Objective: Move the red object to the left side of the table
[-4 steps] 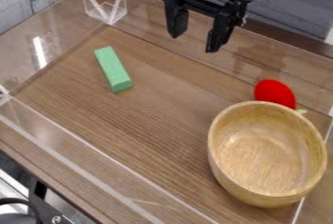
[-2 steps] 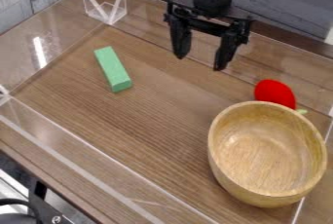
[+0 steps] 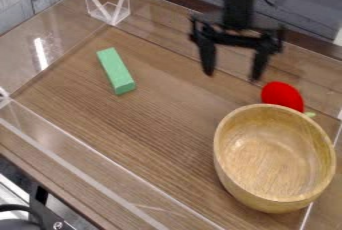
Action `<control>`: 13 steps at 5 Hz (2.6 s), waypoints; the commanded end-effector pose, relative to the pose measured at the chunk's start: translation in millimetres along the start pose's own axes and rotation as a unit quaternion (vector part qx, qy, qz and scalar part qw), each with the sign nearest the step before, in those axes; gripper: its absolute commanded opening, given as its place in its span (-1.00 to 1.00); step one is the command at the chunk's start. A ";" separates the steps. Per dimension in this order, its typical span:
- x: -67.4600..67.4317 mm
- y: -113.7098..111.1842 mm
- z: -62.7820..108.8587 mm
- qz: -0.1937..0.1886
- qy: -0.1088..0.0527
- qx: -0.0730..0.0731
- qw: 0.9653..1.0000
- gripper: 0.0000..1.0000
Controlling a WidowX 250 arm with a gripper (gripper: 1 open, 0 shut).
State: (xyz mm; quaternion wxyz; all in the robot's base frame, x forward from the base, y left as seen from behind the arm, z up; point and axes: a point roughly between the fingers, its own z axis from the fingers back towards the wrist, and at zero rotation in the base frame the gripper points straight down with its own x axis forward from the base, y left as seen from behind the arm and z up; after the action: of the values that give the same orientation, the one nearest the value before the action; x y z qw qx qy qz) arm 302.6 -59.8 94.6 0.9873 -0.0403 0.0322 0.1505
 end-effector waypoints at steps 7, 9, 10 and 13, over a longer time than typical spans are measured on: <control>22.0 -44.9 2.0 0.105 -0.099 -0.094 0.985 1.00; 9.8 -57.5 9.8 0.089 -0.113 -0.099 0.985 1.00; 9.8 -60.1 11.1 0.129 -0.125 -0.100 0.979 1.00; 8.5 -62.0 22.1 0.125 -0.140 -0.103 0.977 1.00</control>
State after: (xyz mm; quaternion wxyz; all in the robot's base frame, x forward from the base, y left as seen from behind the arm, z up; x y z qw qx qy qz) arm 324.3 -112.1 92.3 0.9510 -0.0921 -0.0825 0.2836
